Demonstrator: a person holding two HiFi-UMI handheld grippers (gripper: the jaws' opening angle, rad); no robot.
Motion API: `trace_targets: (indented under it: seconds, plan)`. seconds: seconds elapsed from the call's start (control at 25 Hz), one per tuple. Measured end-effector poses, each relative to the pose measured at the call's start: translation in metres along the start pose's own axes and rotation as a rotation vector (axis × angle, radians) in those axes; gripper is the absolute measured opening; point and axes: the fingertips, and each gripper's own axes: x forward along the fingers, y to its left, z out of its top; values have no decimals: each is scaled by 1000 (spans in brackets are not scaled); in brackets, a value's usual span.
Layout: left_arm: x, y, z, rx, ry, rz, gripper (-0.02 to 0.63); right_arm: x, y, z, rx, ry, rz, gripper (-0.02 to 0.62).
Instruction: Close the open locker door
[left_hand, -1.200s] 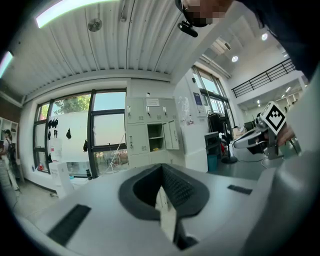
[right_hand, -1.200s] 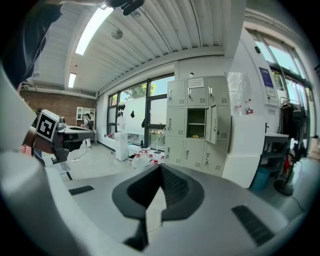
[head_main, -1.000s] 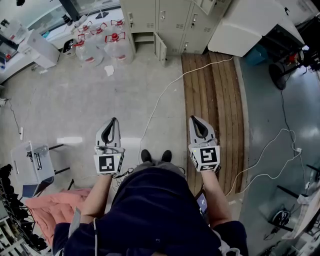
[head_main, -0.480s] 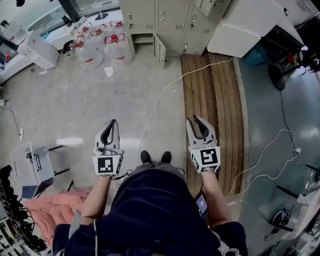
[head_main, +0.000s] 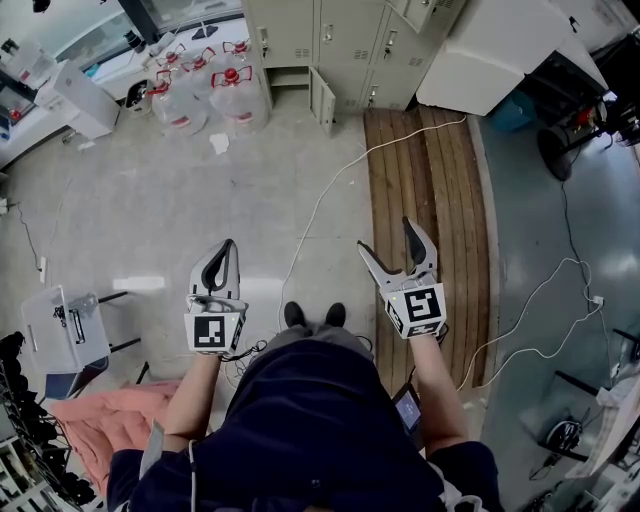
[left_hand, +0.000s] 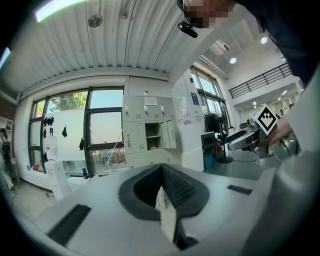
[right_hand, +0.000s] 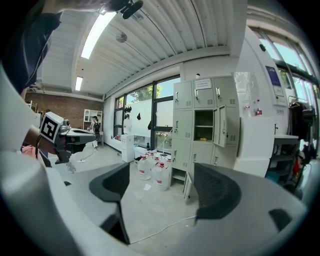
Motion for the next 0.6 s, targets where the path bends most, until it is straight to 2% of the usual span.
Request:
trace_targets:
  seconds: [0.08,0.16,0.36,0.52,0.6]
  plan:
    - [-2,7,-1,0,14,-6,2,8,7,0,4,15,16,442]
    - [-3,14,-2,-12,10,-9,2,17,14,1,8,19,22,463]
    - [-3,29,-7,-14,-30,-52,2,38,25,1,23,10,15,466]
    - [2,43,-14,-3,37,-56,1,56,25,-2,18,14,10,465]
    - [9,44,-12,-11,-10,-68,2,64,22,-3,22,15,12,463]
